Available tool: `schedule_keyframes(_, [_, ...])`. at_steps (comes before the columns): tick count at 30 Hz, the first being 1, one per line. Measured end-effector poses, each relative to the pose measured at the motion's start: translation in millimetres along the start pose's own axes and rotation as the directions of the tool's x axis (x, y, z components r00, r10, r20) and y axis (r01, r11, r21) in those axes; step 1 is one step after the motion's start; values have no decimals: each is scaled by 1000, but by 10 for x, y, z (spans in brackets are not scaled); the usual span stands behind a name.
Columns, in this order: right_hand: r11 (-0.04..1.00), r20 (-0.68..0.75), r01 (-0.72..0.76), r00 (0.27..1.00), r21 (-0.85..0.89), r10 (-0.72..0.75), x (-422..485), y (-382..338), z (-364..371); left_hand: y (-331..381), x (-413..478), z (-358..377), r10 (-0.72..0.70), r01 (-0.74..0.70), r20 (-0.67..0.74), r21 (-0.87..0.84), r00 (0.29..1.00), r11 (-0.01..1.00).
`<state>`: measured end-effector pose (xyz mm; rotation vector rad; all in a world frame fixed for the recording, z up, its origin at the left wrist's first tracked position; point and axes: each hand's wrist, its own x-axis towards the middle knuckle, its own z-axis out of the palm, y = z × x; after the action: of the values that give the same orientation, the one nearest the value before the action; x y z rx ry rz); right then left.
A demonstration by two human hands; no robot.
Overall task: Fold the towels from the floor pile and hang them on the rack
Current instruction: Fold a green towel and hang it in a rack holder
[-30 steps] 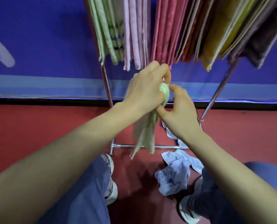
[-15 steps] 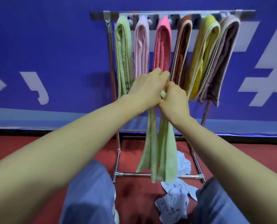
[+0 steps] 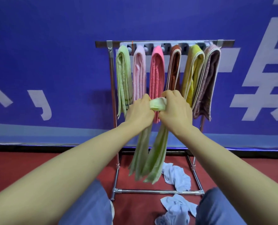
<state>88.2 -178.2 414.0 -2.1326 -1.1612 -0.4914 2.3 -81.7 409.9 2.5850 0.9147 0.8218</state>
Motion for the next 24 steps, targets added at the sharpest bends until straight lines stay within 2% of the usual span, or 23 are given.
schedule_keyframes(3, [997, 54, -60, 997, -37, 62, -59, 4, 100, 77, 32, -63, 35, -35, -21, 2, 999, 999])
schedule_keyframes(7, [992, 72, -107, 992, 70, 102, -77, -38, 250, 90, 29, -43, 102, -100, -16, 85, 995, 991])
schedule_keyframes(11, [999, 70, -23, 997, 28, 21, 82, -26, 192, 20, 114, -128, 142, -142, 21, 267, 990, 953])
schedule_keyframes(14, [996, -40, 87, 995, 4, -86, 236, -84, 25, 42, 249, -264, 190, -168, -76, 230, 979, 958])
schedule_keyframes(17, [992, 33, 81, 996, -92, -78, 268, -92, 5, 39, 252, -239, 216, -210, 15, 303, 976, 929])
schedule_keyframes(20, [993, 20, 95, 995, -71, -94, 301, -82, 14, -17, 304, -247, 196, -186, -6, 294, 981, 937])
schedule_keyframes(24, [991, 7, 101, 995, -91, -101, 462, -154, -52, 6, 437, -414, 239, -219, -18, 343, 971, 913])
